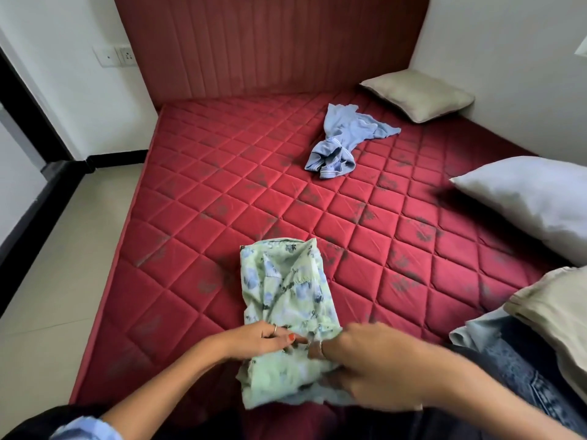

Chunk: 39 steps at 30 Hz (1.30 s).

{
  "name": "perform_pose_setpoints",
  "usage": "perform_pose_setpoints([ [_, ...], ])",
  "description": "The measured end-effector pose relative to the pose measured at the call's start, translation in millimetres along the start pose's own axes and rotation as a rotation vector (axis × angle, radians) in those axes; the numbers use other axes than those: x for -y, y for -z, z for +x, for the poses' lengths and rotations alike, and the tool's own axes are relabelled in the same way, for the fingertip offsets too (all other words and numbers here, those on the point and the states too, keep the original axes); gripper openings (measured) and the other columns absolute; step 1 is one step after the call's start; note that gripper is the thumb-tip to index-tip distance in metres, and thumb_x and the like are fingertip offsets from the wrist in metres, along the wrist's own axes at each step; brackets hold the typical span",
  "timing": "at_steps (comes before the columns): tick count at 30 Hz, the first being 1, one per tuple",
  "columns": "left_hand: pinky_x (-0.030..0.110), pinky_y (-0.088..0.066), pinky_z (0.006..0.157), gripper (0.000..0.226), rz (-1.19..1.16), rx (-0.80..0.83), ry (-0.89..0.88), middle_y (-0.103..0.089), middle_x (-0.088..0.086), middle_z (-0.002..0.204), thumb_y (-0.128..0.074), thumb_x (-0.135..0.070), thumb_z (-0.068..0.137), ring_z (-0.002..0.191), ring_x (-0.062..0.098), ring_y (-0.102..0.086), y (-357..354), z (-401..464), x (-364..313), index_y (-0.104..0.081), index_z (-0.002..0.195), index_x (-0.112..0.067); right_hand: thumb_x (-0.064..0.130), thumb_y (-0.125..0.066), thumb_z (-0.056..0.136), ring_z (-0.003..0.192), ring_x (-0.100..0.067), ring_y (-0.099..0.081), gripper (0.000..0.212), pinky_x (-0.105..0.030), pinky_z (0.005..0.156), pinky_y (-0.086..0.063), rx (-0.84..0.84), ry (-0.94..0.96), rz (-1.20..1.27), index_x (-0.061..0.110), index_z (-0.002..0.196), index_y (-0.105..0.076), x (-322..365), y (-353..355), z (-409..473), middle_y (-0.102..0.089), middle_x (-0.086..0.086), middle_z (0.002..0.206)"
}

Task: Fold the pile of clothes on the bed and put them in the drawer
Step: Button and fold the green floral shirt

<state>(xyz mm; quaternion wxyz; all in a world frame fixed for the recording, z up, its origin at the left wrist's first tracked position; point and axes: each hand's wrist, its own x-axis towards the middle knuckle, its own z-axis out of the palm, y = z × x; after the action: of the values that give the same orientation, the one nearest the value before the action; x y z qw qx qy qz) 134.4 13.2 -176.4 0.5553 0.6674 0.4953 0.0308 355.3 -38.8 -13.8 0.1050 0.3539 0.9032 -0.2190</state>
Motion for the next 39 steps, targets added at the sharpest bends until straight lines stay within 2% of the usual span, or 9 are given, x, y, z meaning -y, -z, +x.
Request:
perform_pose_setpoints([
  [2,0.008,-0.049,0.075,0.025,-0.247,-0.153,0.015,-0.066,-0.019,0.06,-0.053,-0.021,0.098,0.066,-0.014,-0.06,-8.6,-8.7,2.8,-0.047,0.122,-0.023,0.029,-0.048,0.093,0.099,-0.027,-0.059,0.016,-0.035,0.081,-0.046,-0.04,-0.042,-0.055,0.021,0.105,-0.055,-4.1,20.6,23.3,-0.063,-0.003,0.098],
  [4,0.009,-0.049,0.054,0.035,-0.548,-0.277,0.097,-0.062,-0.018,0.047,-0.036,0.007,0.099,0.05,-0.01,-0.06,-17.8,-22.0,8.4,-0.04,0.132,-0.004,0.025,-0.048,0.094,0.096,-0.027,-0.058,0.007,-0.036,0.077,-0.046,-0.159,-0.092,-0.101,0.018,0.095,-0.05,-16.4,38.1,62.0,-0.055,0.003,0.085],
  [9,0.038,-0.049,0.086,0.051,-1.325,-0.514,0.088,-0.073,0.004,0.103,-0.028,-0.054,0.097,0.096,0.02,-0.068,-15.5,-6.9,20.3,-0.063,0.113,-0.02,0.019,-0.047,0.096,0.106,-0.03,-0.06,0.03,-0.042,0.085,-0.045,-0.503,-0.313,-0.307,0.017,0.125,-0.051,-67.8,40.2,153.7,-0.063,-0.005,0.114],
  [15,0.042,-0.048,0.098,0.046,-1.178,-0.541,0.089,-0.071,0.007,0.112,-0.04,-0.049,0.096,0.105,0.023,-0.067,-20.4,1.6,27.3,-0.062,0.119,-0.017,0.055,-0.032,0.089,0.116,-0.029,-0.06,0.061,-0.055,0.093,-0.046,-0.406,-0.335,-0.213,0.016,0.122,-0.064,-67.6,-104.8,142.3,-0.063,-0.009,0.125],
  [20,0.031,-0.055,0.077,0.038,-0.913,-0.662,0.298,-0.074,0.009,0.092,-0.055,-0.039,0.095,0.086,0.024,-0.071,-14.2,13.2,29.0,-0.067,0.11,-0.006,0.062,-0.05,0.086,0.145,-0.027,-0.026,0.085,-0.057,0.112,-0.018,-0.628,-0.093,-0.318,0.023,0.154,-0.018,-67.6,-160.2,112.4,-0.029,-0.013,0.156],
  [25,0.025,-0.047,0.064,0.037,-0.672,-0.717,0.422,-0.068,0.005,0.084,-0.057,-0.035,0.094,0.081,0.022,-0.065,-3.6,15.9,10.4,-0.066,0.109,-0.003,0.045,-0.071,0.062,0.12,-0.025,-0.058,0.097,-0.053,0.104,-0.035,-0.483,-0.187,-0.373,0.022,0.148,-0.031,-71.8,-147.6,130.9,-0.058,-0.013,0.132],
  [31,0.032,-0.053,0.082,0.04,-0.67,-0.676,0.21,-0.071,0.007,0.106,-0.047,-0.046,0.097,0.097,0.022,-0.068,22.8,-11.4,-38.7,-0.064,0.112,-0.012,0.038,-0.055,0.058,0.067,-0.019,-0.068,0.059,-0.026,0.057,-0.049,-0.645,-0.267,-0.155,0.03,0.116,-0.062,-55.2,-101.2,122.4,-0.068,0.008,0.078],
  [35,0.031,-0.052,0.078,0.041,-0.493,-0.887,0.028,-0.071,0.003,0.092,-0.041,-0.046,0.099,0.086,0.018,-0.067,40.1,-38.7,-78.5,-0.067,0.096,-0.015,0.039,-0.057,0.08,0.094,-0.033,-0.064,0.034,-0.036,0.064,-0.039,-0.722,-0.442,0.03,0.029,0.113,-0.056,-43.8,-57.6,97.8,-0.07,-0.002,0.096],
  [39,0.012,-0.046,0.054,0.036,-0.498,-0.946,-0.159,-0.071,0.005,0.083,-0.04,-0.031,0.103,0.068,0.01,-0.064,47.3,-54.1,-105.8,-0.064,0.092,-0.007,0.043,-0.061,0.078,0.088,-0.033,-0.062,0.026,-0.036,0.066,-0.041,-0.781,-0.552,0.384,0.02,0.074,-0.05,-47.8,-23.1,59.2,-0.067,-0.005,0.085],
])
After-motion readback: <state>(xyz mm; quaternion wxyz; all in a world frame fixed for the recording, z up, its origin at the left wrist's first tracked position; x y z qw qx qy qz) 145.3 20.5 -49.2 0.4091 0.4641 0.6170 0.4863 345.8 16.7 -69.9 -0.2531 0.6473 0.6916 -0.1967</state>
